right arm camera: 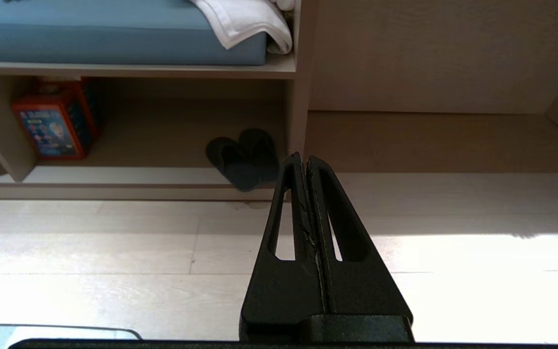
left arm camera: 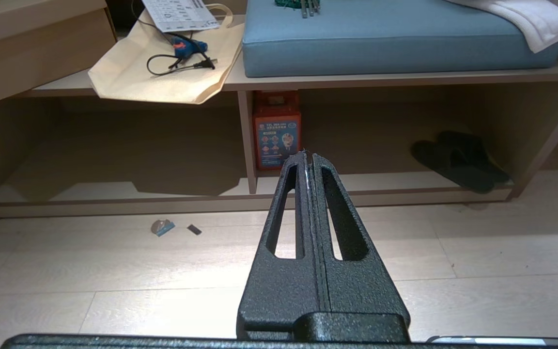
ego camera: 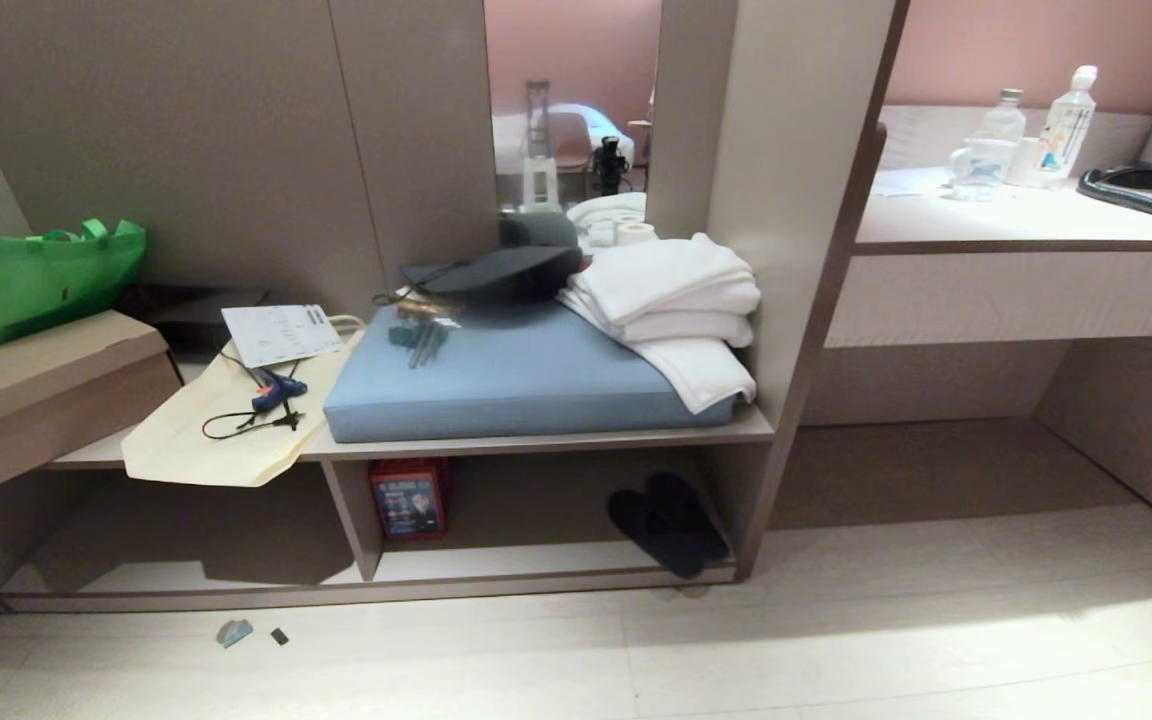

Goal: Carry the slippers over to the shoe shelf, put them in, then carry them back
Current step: Pick up the slippers in the shoe cabinet

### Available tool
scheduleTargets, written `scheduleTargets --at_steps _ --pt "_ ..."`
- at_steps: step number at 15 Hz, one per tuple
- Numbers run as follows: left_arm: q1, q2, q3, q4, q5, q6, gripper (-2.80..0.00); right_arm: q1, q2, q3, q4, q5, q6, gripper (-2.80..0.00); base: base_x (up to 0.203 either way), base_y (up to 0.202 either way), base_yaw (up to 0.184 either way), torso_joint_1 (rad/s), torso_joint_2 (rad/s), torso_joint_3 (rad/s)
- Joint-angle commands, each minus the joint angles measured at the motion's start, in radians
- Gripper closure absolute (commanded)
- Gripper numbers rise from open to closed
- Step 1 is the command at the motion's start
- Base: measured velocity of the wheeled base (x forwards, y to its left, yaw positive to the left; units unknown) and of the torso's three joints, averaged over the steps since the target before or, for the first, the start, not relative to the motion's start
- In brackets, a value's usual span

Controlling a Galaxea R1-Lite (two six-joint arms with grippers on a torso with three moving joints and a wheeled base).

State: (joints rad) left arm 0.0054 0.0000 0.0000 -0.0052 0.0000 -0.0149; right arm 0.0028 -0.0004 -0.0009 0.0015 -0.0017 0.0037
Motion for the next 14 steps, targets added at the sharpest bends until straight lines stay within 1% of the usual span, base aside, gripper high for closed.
scheduleTargets --at_steps 1,14 --pt "0.001 0.0 0.0 0.001 0.0 -0.002 0.0 0.0 0.0 0.0 0.0 0.0 0.002 0.0 0.0 0.0 0.0 -0.001 -0.01 0.025" --pt "0.001 0.0 0.0 0.001 0.0 0.0 0.0 0.0 0.002 0.001 0.0 0.0 0.001 0.0 0.0 0.0 0.0 0.0 0.0 0.0"
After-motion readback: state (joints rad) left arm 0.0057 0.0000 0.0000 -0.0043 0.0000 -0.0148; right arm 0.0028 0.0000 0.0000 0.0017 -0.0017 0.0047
